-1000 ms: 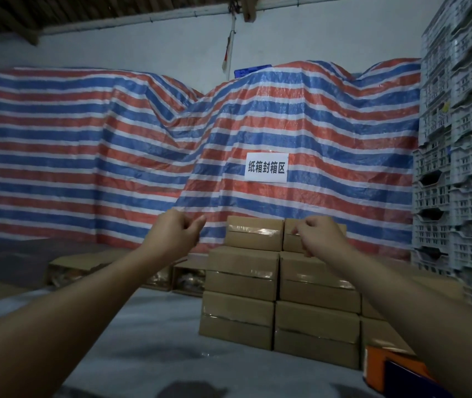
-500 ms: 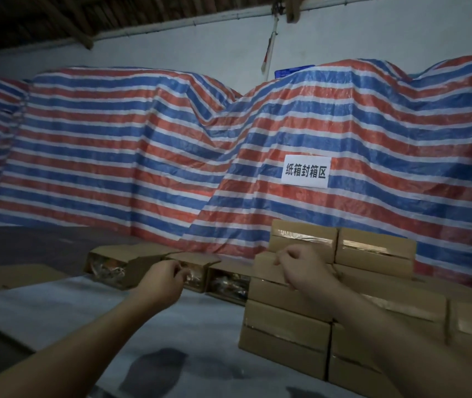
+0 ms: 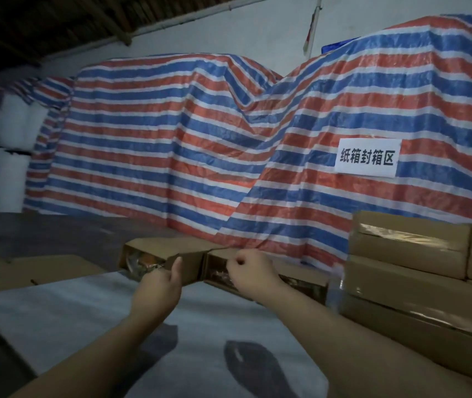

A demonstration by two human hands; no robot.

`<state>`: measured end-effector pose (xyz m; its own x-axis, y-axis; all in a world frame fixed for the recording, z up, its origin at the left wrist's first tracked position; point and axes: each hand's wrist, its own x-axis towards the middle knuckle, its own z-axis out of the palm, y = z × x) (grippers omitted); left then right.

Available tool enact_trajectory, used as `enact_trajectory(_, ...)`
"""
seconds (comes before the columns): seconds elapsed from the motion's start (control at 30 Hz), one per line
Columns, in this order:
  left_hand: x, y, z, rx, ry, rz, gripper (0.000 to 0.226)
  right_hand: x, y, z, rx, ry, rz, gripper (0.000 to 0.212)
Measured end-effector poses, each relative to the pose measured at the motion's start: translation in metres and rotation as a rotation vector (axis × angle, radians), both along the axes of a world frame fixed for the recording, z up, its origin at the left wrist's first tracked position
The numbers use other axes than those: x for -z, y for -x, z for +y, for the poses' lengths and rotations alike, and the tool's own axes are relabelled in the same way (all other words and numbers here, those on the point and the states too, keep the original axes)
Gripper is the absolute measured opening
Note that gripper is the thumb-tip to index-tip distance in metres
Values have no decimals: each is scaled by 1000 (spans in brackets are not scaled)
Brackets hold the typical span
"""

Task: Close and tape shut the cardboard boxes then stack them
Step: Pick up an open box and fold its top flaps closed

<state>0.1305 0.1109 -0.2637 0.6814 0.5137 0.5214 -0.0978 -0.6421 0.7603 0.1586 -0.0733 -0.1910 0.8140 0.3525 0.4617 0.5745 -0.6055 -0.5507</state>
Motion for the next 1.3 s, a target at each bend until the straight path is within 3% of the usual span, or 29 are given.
enact_trajectory(0.07,1,-18,20,-53,-20,21,52,4,-22,29,-16,53,3,35)
enact_trajectory(0.13,3,-33,37,-50,53,43,24,8,-43,57,-45,111,20,27)
enact_trajectory(0.2,9,-42,51,-63,125,33,12,13,-63,86,-43,195,0,19)
enact_trajectory(0.3,22,-49,69,-125,222,-1,32,21,-93,128,7,370,-120,55)
enact_trajectory(0.37,24,-48,73,-185,251,-31,43,30,-105,155,28,392,-186,64)
enact_trajectory(0.57,20,-51,71,-158,398,-66,61,46,-124,209,94,367,-294,33)
enact_trajectory(0.7,22,-51,70,-181,421,-38,22,48,-127,210,113,514,-331,29)
enact_trajectory(0.8,24,-49,68,-144,369,-28,17,43,-125,201,119,571,-386,21)
enact_trajectory(0.9,17,-41,65,-174,345,9,59,38,-120,189,99,490,-352,14)
enact_trajectory(0.97,13,-36,63,-237,442,36,77,30,-114,176,76,384,-295,12)
enact_trajectory(1.03,11,-30,65,-299,476,-8,76,17,-106,162,50,322,-288,15)
enact_trajectory(1.13,10,-18,69,-391,400,-80,51,-4,-87,141,39,244,-224,16)
enact_trajectory(1.2,2,-5,66,-342,515,-138,37,-20,-72,128,50,235,-157,18)
enact_trajectory(1.3,-19,19,58,-165,545,-174,64,-43,-51,103,50,230,-32,20)
